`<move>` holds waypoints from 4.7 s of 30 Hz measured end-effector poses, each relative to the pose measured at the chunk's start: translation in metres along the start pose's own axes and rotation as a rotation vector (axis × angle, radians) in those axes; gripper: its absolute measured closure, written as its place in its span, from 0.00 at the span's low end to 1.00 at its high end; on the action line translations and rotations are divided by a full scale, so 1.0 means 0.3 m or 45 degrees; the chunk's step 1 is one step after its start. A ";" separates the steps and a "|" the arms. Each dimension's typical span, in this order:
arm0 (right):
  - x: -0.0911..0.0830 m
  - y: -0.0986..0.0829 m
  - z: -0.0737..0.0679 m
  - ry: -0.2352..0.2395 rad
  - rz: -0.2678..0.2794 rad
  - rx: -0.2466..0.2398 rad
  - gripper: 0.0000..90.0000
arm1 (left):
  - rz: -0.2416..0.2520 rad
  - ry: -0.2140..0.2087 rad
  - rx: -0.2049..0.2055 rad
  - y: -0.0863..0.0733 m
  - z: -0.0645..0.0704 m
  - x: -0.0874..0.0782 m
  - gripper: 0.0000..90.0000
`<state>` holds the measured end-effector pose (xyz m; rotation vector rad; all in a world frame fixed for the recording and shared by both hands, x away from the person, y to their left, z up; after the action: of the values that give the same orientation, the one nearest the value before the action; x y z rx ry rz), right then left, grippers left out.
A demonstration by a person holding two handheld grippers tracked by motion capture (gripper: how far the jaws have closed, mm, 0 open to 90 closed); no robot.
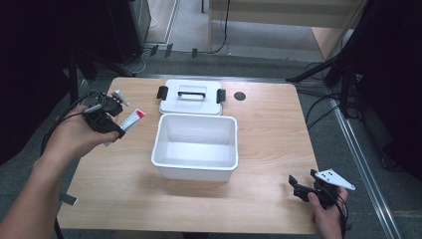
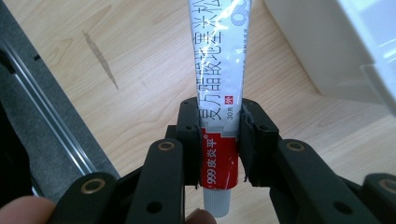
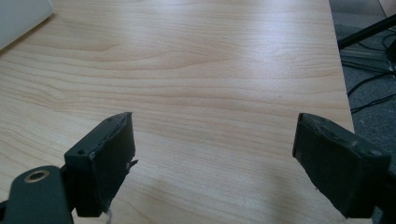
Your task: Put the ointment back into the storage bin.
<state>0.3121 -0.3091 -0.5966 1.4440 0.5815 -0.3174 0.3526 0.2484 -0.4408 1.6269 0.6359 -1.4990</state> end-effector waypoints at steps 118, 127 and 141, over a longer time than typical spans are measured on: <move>-0.001 0.000 -0.001 0.023 -0.001 0.008 0.15 | -0.222 -0.208 0.381 0.169 0.413 0.352 0.85; -0.001 0.000 -0.001 0.023 0.000 0.008 0.15 | -0.145 -0.216 0.374 0.186 0.410 0.258 0.88; 0.000 -0.001 -0.002 0.023 -0.005 0.004 0.15 | -0.073 -0.230 0.337 0.173 0.347 0.099 0.93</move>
<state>0.3118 -0.3086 -0.5968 1.4500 0.5985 -0.3091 0.3411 0.1296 -0.4538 1.6534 0.3998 -1.8096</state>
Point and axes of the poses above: each handheld gripper's, and its own axes: x roughly forward along the jaws, y roughly out of its top, z roughly to its right, the point moved 9 cm from there along x, roughly forward along the jaws, and after that the axes turned 9 degrees about -y, right-handed, at the moved point
